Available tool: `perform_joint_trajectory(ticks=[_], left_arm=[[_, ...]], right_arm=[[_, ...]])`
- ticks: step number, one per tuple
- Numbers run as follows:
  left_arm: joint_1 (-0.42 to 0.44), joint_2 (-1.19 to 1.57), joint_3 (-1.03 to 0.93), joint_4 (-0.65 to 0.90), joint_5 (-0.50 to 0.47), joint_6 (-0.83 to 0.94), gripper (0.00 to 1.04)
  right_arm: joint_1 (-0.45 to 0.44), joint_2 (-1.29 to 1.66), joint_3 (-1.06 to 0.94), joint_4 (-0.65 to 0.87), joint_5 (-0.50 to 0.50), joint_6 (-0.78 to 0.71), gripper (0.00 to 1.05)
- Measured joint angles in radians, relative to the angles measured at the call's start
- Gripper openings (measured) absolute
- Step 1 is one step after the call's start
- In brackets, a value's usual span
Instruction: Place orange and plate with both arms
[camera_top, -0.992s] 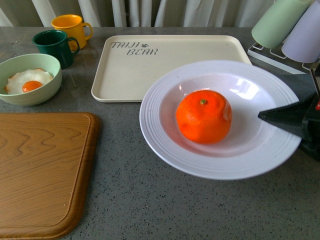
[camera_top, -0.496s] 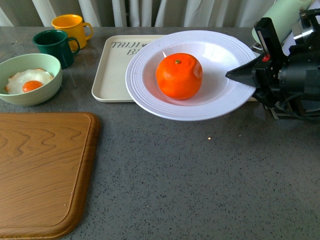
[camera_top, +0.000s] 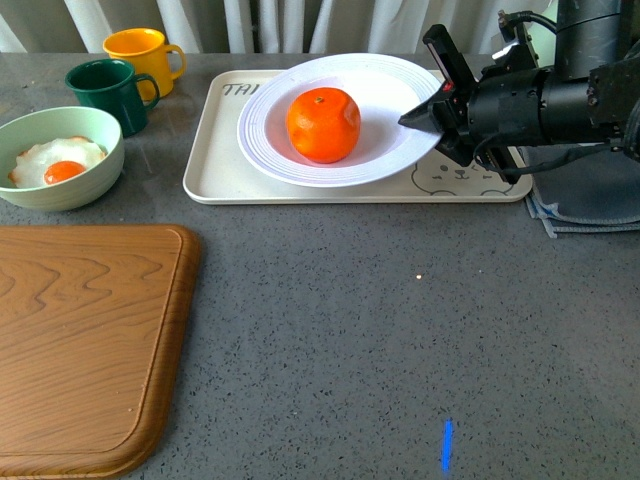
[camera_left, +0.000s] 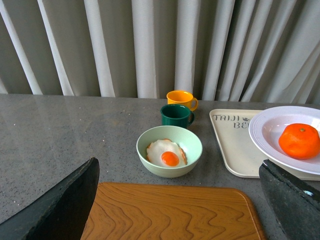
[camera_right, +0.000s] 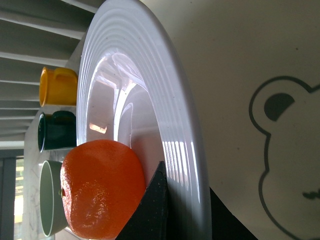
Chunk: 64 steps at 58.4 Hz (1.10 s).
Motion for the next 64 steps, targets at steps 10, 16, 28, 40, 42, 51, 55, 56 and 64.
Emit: perform_joint_trajectory(ticks=[10,16,28,40,42,51,55,56,64], left_arm=[[0.0,0.0,0.0,0.0,0.0,0.0,0.96],[0.0,0.0,0.0,0.0,0.0,0.0,0.96],[0.0,0.0,0.0,0.0,0.0,0.0,0.96],[0.0,0.0,0.0,0.0,0.0,0.0,0.96],[0.0,0.0,0.0,0.0,0.0,0.0,0.96],[0.0,0.0,0.0,0.0,0.0,0.0,0.96],[0.0,0.0,0.0,0.0,0.0,0.0,0.96],[0.0,0.0,0.0,0.0,0.0,0.0,0.96],[0.0,0.0,0.0,0.0,0.0,0.0,0.96]], right_arm=[[0.007,0.047,0.091,-0.048,-0.002,-0.018,0.03],[0.009,0.072,0.138,-0.08,-0.002,-0.035,0.03],[0.009,0.105,0.171,-0.119,0.0,-0.071,0.03],[0.009,0.106,0.174,-0.127,0.0,-0.099,0.19],[0.009,0.106,0.172,-0.128,0.0,-0.103,0.24],[0.009,0.1,0.149,-0.128,0.009,-0.13,0.47],[0.009,0.091,0.138,-0.139,0.018,-0.151,0.57],[0.009,0.089,0.137,-0.14,0.018,-0.152,0.59],[0.008,0.051,0.119,-0.149,0.031,-0.182,0.8]])
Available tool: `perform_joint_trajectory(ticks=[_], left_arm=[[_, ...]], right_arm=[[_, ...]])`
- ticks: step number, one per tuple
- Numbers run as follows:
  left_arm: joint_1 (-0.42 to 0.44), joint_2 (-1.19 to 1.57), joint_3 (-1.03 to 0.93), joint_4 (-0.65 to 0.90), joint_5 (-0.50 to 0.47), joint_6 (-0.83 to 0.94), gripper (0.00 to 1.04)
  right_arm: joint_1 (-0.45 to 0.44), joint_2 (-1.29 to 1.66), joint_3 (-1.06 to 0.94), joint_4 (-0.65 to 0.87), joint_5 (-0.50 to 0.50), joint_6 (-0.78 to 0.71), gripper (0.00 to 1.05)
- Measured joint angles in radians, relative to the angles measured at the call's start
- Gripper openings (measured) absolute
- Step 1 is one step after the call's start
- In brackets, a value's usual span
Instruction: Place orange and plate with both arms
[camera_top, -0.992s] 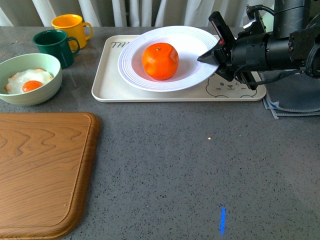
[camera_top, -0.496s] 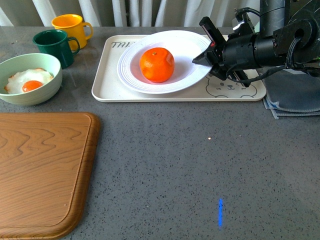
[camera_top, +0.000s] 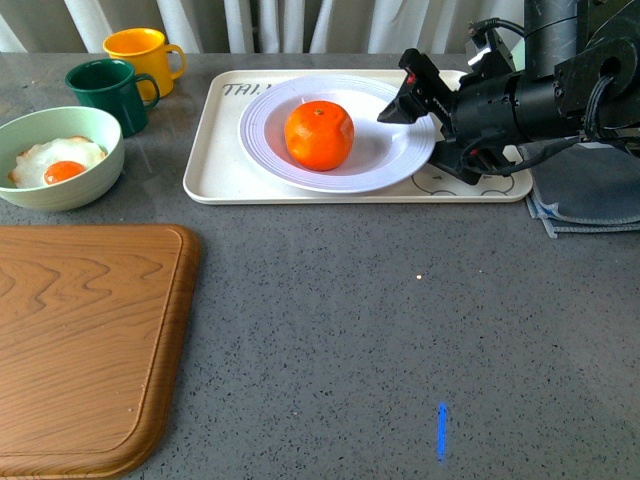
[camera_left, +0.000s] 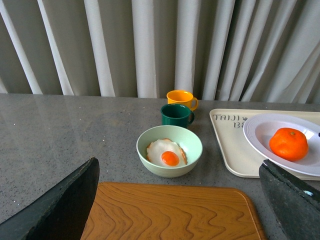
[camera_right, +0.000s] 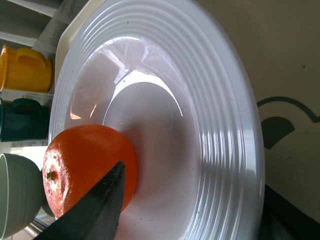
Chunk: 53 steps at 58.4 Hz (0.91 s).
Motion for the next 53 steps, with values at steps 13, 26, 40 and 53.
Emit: perform_joint_trajectory(ticks=[13,26,40,53], left_arm=[[0.0,0.0,0.0,0.0,0.0,0.0,0.96],[0.0,0.0,0.0,0.0,0.0,0.0,0.96],[0.0,0.0,0.0,0.0,0.0,0.0,0.96],[0.0,0.0,0.0,0.0,0.0,0.0,0.96]], right_arm=[[0.01,-0.131,-0.084,0.013,0.008,-0.04,0.95],[0.048,-0.339,-0.267,0.076,0.05,-0.124,0.96],[0.079,-0.572,-0.589,0.495,0.518,-0.435,0.77],[0.0,-0.766,-0.888,0.702,0.563,-0.624,0.35]])
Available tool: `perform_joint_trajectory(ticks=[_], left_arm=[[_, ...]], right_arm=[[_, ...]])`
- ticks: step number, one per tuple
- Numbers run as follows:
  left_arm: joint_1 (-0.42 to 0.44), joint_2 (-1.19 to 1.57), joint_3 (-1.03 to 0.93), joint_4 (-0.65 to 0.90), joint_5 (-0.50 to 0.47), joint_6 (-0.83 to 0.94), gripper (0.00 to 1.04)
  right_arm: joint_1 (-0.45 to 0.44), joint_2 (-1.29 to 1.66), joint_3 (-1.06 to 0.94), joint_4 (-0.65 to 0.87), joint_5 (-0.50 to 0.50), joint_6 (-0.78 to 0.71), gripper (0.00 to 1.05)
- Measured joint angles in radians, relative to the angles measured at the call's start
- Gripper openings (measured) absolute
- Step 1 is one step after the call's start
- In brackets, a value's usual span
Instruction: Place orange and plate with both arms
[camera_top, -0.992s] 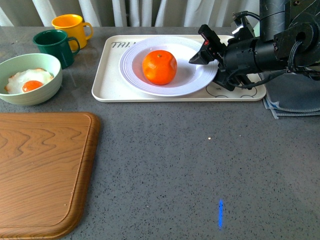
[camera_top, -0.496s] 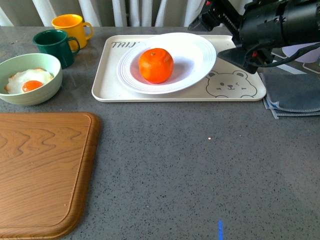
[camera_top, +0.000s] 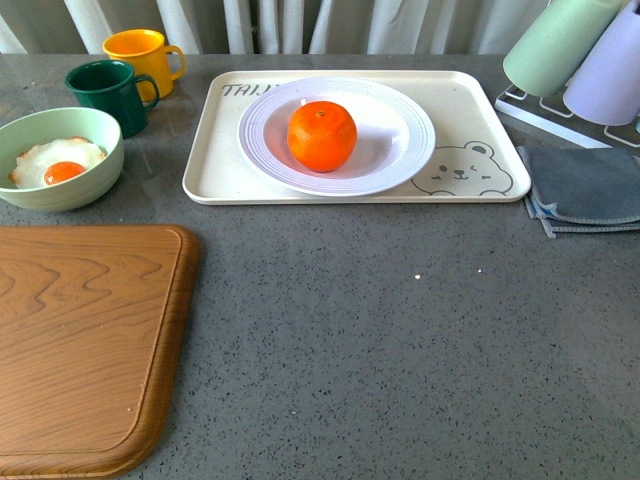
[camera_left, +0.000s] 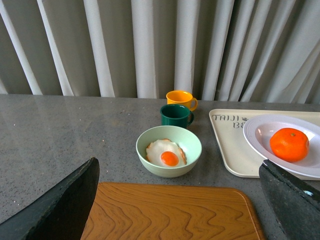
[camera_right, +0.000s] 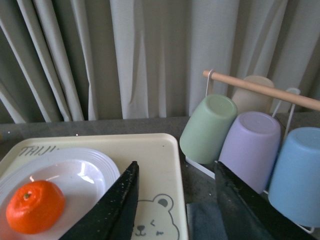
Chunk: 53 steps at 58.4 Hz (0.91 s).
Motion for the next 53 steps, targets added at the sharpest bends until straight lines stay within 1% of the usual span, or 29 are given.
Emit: perform_joint_trajectory(ticks=[6,8,11,12,18,22,26,34,38,44,53], left_arm=[[0.0,0.0,0.0,0.0,0.0,0.0,0.96],[0.0,0.0,0.0,0.0,0.0,0.0,0.96],[0.0,0.0,0.0,0.0,0.0,0.0,0.96],[0.0,0.0,0.0,0.0,0.0,0.0,0.96],[0.0,0.0,0.0,0.0,0.0,0.0,0.96],[0.0,0.0,0.0,0.0,0.0,0.0,0.96],[0.0,0.0,0.0,0.0,0.0,0.0,0.96],[0.0,0.0,0.0,0.0,0.0,0.0,0.96],[0.0,0.0,0.0,0.0,0.0,0.0,0.96],[0.0,0.0,0.0,0.0,0.0,0.0,0.96],[0.0,0.0,0.0,0.0,0.0,0.0,0.96]], right_arm=[[-0.027,-0.062,-0.078,0.003,-0.021,-0.009,0.19],[-0.037,-0.091,-0.109,0.003,-0.031,-0.011,0.12],[-0.045,-0.121,-0.137,0.003,-0.043,-0.015,0.05],[-0.051,-0.143,-0.157,0.002,-0.051,-0.023,0.01],[-0.077,-0.23,-0.224,-0.016,-0.075,-0.025,0.02],[-0.092,-0.24,-0.271,0.032,-0.083,-0.025,0.02],[-0.101,-0.266,-0.306,0.022,-0.095,-0.025,0.02],[-0.12,-0.377,-0.354,-0.042,-0.116,-0.025,0.02],[-0.166,-0.435,-0.371,-0.077,-0.18,-0.026,0.02],[-0.192,-0.504,-0.39,-0.131,-0.183,-0.026,0.02],[-0.194,-0.619,-0.417,-0.22,-0.187,-0.026,0.02]])
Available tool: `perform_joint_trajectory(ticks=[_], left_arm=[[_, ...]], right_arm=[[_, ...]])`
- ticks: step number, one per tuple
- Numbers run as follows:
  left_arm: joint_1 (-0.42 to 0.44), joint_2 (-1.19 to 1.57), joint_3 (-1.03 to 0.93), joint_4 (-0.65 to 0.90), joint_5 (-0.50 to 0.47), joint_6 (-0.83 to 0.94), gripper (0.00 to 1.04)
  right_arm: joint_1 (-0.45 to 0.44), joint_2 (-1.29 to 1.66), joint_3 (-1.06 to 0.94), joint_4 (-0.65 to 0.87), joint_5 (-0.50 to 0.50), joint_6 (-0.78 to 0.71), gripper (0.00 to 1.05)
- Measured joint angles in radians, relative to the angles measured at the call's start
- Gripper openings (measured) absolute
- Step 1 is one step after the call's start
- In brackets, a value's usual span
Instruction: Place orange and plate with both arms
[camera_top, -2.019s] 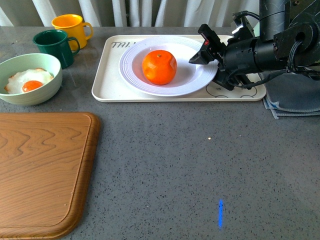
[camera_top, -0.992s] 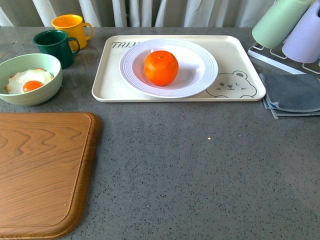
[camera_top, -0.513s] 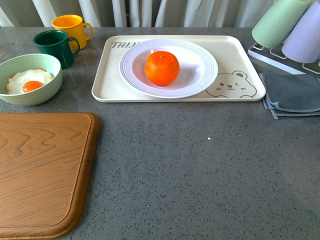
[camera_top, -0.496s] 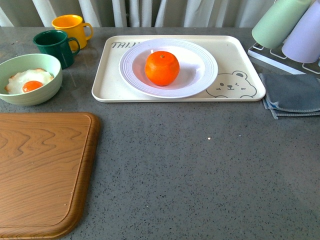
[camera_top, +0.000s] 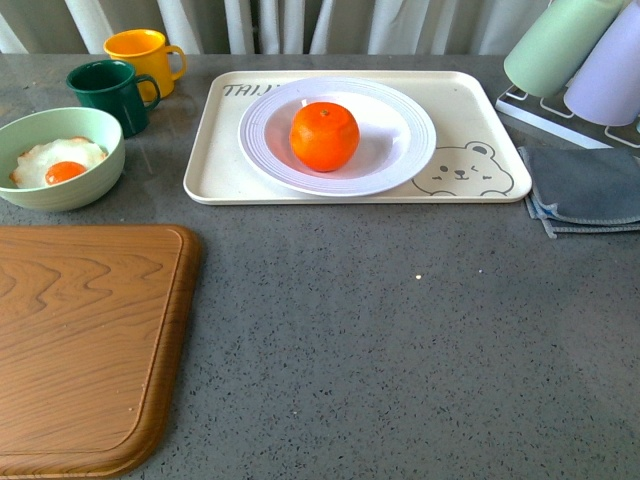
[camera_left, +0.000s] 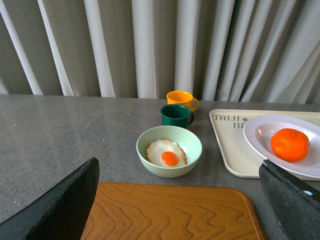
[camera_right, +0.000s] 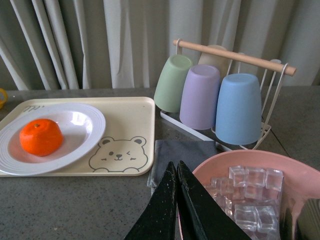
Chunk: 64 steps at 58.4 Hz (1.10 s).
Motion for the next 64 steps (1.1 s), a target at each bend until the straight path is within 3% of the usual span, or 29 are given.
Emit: perform_joint_trajectory(ticks=[32,64], left_arm=[[0.0,0.0,0.0,0.0,0.0,0.0,0.96],[0.0,0.0,0.0,0.0,0.0,0.0,0.96]], right_arm=[[0.0,-0.375,-0.014,-0.33,-0.001,0.0,0.02],[0.0,-0.613,-0.015,-0.56,-0.001,0.0,0.02]])
